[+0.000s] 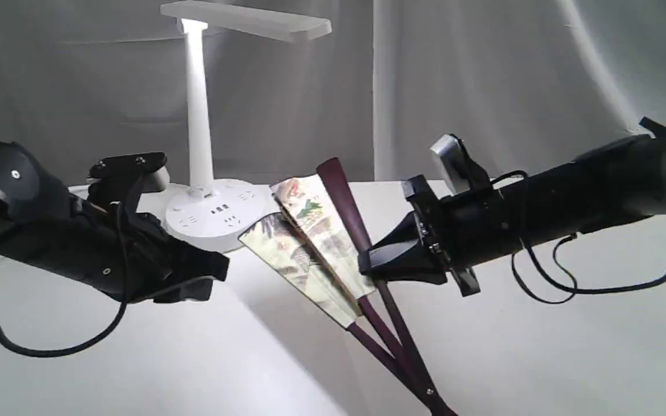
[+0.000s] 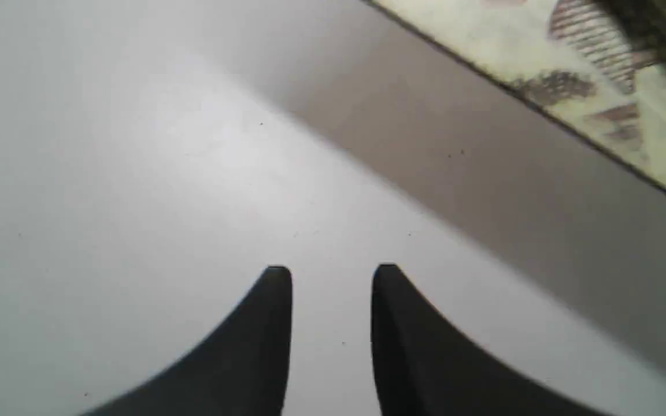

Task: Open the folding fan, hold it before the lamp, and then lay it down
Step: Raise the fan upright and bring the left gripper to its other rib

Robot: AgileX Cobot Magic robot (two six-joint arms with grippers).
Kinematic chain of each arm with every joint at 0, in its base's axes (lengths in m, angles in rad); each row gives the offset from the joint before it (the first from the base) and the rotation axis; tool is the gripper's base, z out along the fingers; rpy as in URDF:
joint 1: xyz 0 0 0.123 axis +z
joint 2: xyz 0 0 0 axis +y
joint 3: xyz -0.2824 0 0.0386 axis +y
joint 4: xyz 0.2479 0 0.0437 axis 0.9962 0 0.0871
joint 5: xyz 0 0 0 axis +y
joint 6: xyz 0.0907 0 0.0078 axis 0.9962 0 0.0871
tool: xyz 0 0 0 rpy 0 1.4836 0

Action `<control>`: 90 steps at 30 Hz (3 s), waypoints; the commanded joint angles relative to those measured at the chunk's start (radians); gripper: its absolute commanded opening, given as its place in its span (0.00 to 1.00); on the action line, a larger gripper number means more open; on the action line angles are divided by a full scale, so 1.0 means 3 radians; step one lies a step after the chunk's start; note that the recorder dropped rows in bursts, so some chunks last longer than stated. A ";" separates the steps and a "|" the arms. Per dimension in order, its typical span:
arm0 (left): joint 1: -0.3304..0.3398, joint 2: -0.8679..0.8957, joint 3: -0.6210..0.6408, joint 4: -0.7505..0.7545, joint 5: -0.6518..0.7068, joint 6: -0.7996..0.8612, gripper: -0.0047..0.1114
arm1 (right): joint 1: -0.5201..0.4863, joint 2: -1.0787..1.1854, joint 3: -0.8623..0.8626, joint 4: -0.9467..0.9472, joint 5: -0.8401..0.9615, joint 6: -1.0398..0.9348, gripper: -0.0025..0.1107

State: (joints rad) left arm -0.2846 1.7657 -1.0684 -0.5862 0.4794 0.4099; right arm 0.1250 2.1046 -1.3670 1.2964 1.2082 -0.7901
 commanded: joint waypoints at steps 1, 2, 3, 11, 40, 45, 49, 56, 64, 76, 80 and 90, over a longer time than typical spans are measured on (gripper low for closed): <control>-0.0160 0.0008 -0.0030 0.0385 0.0054 -0.0224 0.25 | -0.0126 -0.0185 0.0200 0.0120 0.0043 -0.0161 0.02; -0.0239 0.0008 -0.0030 0.0494 0.0054 -0.0242 0.25 | -0.0161 -0.0230 0.0268 0.0136 0.0043 -0.0190 0.02; -0.0291 0.0008 -0.0030 0.0553 0.0038 -0.0258 0.25 | -0.0200 -0.0269 0.0338 0.0155 0.0043 -0.0226 0.02; -0.0617 0.0008 -0.0030 0.0194 -0.0342 -0.0414 0.35 | -0.0448 -0.0505 0.0861 0.0521 0.0043 -0.0597 0.02; -0.0442 0.0470 -0.0069 -0.3861 -0.0241 0.1338 0.45 | -0.0454 -0.0524 0.1006 0.0863 0.0043 -0.0898 0.02; -0.0286 0.0562 -0.0145 -0.3861 0.0071 0.1264 0.45 | -0.0454 -0.0524 0.1006 0.0874 0.0043 -0.0922 0.02; -0.0248 0.0632 -0.0269 -0.3861 0.0181 0.1271 0.45 | -0.0454 -0.0524 0.1006 0.0884 0.0043 -0.0920 0.02; -0.0248 0.0849 -0.0586 -0.3861 0.0444 0.1282 0.45 | -0.0448 -0.0524 0.1006 0.0888 0.0043 -0.0931 0.02; -0.0248 0.1058 -0.0790 -0.3861 0.0531 0.1226 0.45 | -0.0448 -0.0524 0.1006 0.0888 0.0043 -0.0931 0.02; -0.0248 0.1163 -0.0916 -0.3861 0.0562 0.1179 0.29 | -0.0448 -0.0524 0.1006 0.0888 0.0043 -0.0931 0.02; -0.0248 0.1184 -0.0925 -0.3861 0.0537 0.1133 0.29 | -0.0448 -0.0524 0.1006 0.0888 0.0043 -0.0931 0.02; -0.0248 0.1295 -0.1188 -0.3861 0.0663 0.1083 0.29 | -0.0448 -0.0524 0.1006 0.0888 0.0043 -0.0931 0.02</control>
State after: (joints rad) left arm -0.3622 2.1534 -1.4166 -1.7419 0.6670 0.7447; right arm -0.0057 1.9611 -1.0677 1.5547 1.2063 -1.0558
